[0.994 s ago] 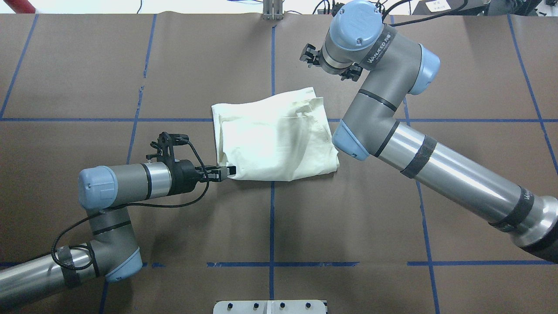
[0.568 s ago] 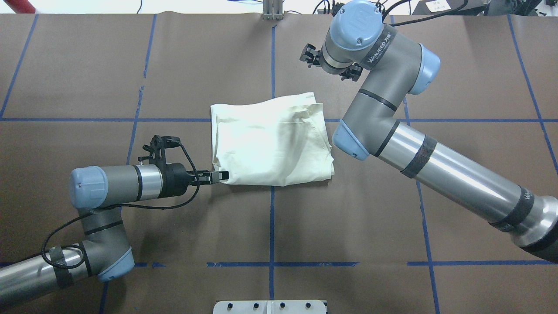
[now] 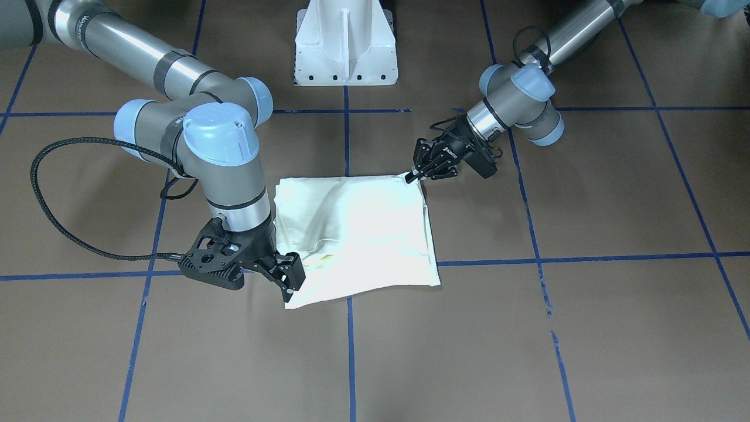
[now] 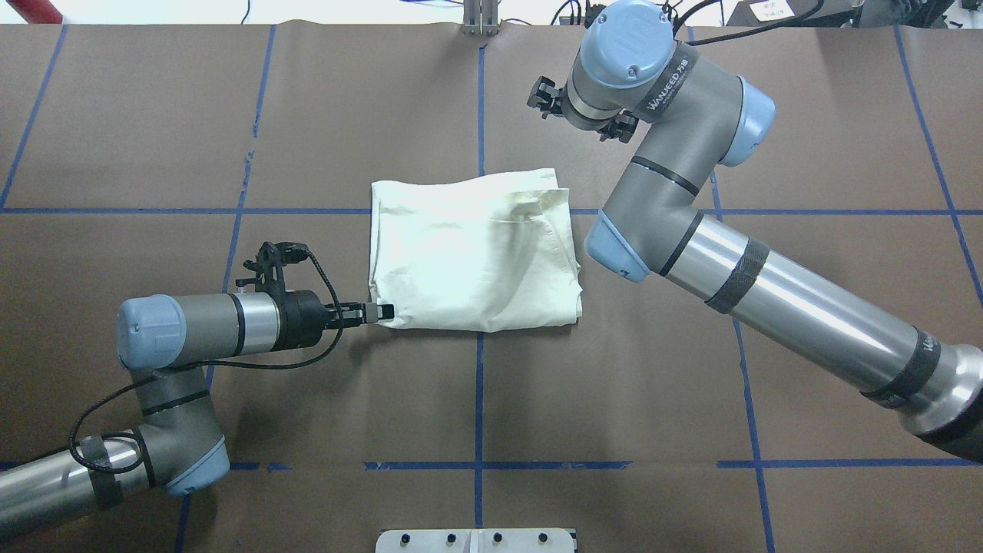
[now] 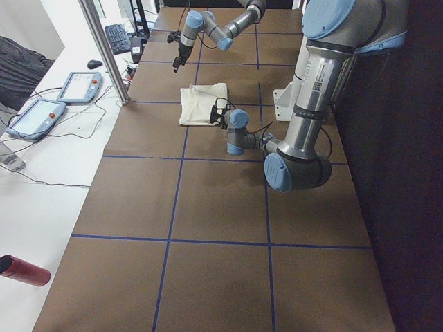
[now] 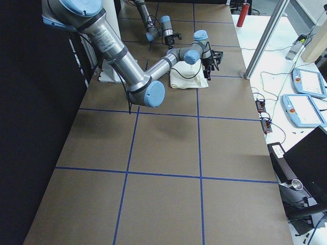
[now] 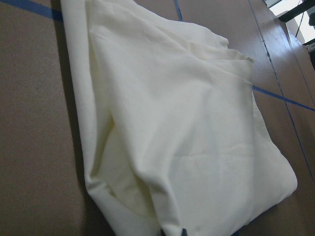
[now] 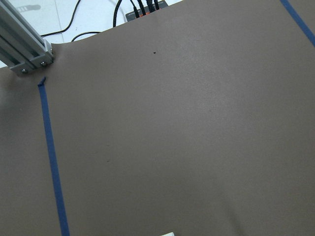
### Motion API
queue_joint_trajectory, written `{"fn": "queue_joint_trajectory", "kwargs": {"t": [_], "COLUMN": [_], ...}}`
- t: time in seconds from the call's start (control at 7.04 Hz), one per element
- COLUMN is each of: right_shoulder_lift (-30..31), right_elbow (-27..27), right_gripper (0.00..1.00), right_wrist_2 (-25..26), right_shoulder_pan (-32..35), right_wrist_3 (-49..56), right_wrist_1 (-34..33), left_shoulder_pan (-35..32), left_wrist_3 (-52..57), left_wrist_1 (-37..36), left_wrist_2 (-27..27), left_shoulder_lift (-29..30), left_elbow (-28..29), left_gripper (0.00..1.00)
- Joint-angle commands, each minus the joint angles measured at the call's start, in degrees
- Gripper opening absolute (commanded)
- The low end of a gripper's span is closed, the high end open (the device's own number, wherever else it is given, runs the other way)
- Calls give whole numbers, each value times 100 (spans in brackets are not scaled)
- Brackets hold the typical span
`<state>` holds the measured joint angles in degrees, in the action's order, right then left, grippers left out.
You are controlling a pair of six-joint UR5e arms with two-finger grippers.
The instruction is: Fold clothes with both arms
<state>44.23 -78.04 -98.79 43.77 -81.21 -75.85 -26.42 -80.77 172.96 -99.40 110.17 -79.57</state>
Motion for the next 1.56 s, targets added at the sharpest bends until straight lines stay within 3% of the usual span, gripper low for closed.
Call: {"fn": "queue_joint_trajectory", "kwargs": {"t": [0.0,0.14,0.28,0.43,0.85,1.28,1.42], "right_shoulder_lift": [7,-2,-2,-2,-2,-2,7], "right_elbow": [0,0,0,-9,-97,-97,-97], "right_gripper": [100,100,100,100,100,100,100], "right_wrist_2": [0,-9,-9,-9,-26,-35,-35], "right_shoulder_pan": [0,0,0,0,0,0,9], "right_wrist_3": [0,0,0,0,0,0,0], "right_wrist_1": [9,9,0,0,0,-9,-9], "left_shoulder_pan": [-3,-12,-82,-204,-748,-689,-680], "left_wrist_3": [-17,-9,35,53,36,-636,-659], "left_wrist_1": [-8,-8,-42,-60,-78,-857,-869], "left_wrist_2": [0,0,-18,-200,-929,-678,-686], "left_shoulder_lift": [-5,-5,-5,-5,4,845,848], "left_elbow": [38,38,38,38,-6,-24,-85], "left_gripper": [2,19,42,99,100,100,100]}}
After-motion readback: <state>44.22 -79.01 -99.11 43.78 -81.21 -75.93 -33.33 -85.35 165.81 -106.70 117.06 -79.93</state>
